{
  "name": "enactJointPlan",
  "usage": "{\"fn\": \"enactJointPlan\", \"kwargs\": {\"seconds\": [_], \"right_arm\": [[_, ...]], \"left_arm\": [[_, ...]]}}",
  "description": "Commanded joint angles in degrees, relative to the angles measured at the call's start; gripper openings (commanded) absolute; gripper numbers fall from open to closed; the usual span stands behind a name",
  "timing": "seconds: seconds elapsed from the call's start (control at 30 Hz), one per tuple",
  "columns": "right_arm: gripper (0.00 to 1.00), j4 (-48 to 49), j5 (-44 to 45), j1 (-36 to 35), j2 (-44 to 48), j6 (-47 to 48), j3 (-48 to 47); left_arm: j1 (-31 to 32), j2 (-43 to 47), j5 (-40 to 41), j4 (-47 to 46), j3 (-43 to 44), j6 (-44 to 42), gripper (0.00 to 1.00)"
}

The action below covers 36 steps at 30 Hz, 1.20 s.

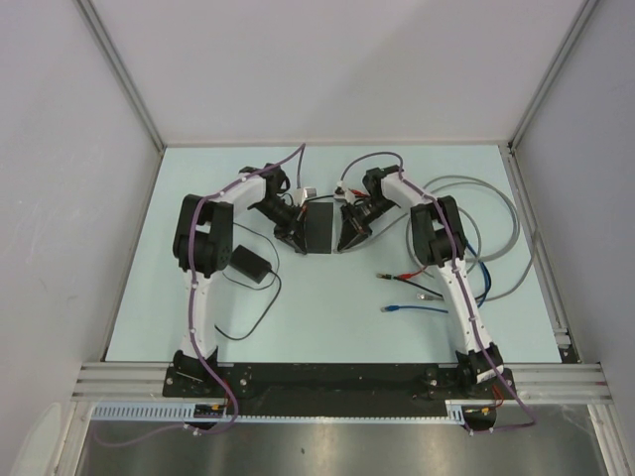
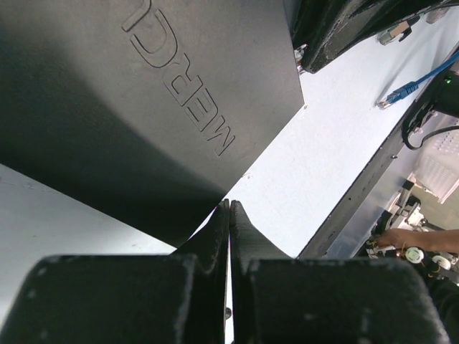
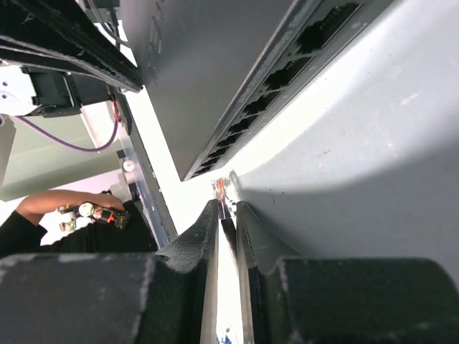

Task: Pull the plug from the switch port

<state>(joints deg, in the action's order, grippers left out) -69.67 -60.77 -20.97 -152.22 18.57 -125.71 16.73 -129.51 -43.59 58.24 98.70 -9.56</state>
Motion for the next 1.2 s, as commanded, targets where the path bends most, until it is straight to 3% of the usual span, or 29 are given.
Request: {"fn": "enactJointPlan", "kwargs": {"seconds": [0.0,0.2,0.43,0.7,0.93,1.17], "right_arm": [[0.0,-1.07,14.9,0.84,-5.1,5.33,-4.26],[0.0,-5.74,14.46,2.95,-1.51,10.08,-6.04],[0.0,-6.8,18.22,6.99,10.09,13.86,-5.6],[0.0,-1.54,20.51,19.47,16.42,7.71,-8.06],[0.0,3.66,21.14,28.09,11.27,3.06,-13.06],[0.29,14.01,16.92,32.66,6.76,-5.45,-21.07]], "left_arm": [[0.14,-1.01,2.64,-2.34,1.32,-2.39,0.0],[0.14,0.66,1.41,-1.38,2.81,-2.83,0.0],[-0.03,6.55,2.19,0.74,11.16,-5.11,0.01],[-0.56,1.47,2.46,4.51,20.74,-6.61,0.06],[-1.0,-2.85,1.4,8.03,28.3,-7.57,0.08],[-2.23,-1.62,3.07,9.35,28.4,-10.47,0.09]]}}
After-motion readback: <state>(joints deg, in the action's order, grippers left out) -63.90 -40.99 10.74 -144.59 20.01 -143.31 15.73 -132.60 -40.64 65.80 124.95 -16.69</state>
